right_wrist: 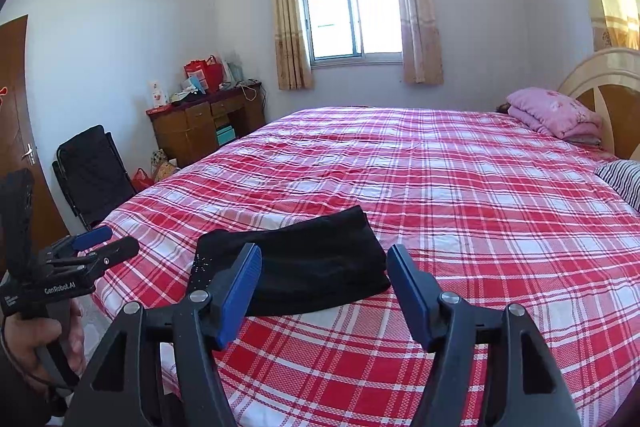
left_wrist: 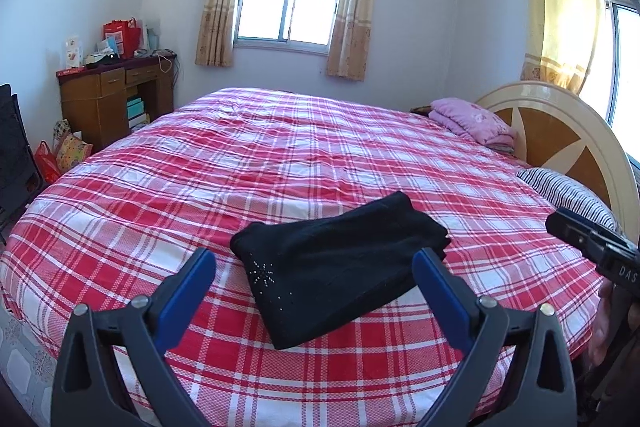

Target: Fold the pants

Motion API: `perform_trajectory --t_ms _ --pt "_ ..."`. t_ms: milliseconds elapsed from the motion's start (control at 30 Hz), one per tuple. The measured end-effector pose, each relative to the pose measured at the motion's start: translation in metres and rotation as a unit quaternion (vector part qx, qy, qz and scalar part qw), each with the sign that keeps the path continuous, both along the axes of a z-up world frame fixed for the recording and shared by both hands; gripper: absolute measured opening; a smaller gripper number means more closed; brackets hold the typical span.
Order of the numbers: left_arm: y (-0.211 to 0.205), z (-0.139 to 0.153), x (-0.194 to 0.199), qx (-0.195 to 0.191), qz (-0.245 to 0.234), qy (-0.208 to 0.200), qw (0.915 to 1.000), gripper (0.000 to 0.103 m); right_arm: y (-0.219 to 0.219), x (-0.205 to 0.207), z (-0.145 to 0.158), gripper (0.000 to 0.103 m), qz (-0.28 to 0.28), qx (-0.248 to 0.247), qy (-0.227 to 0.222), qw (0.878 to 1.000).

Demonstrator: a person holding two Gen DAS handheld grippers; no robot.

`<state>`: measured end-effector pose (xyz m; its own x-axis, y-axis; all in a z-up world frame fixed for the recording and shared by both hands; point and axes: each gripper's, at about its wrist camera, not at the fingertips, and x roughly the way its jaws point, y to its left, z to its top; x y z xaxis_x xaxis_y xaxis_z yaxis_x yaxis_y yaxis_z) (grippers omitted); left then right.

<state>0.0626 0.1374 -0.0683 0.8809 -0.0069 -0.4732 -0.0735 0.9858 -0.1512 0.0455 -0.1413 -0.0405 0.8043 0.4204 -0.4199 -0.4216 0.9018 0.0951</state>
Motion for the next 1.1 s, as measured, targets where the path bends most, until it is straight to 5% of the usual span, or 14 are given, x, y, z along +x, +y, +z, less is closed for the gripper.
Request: perform_trajectory --t_ms 1100 --pt "-0.005 0.0004 0.002 0.025 -0.001 0.006 0.9997 0.103 0.0035 -0.0067 0.007 0.073 0.002 -0.019 -0.006 1.0"
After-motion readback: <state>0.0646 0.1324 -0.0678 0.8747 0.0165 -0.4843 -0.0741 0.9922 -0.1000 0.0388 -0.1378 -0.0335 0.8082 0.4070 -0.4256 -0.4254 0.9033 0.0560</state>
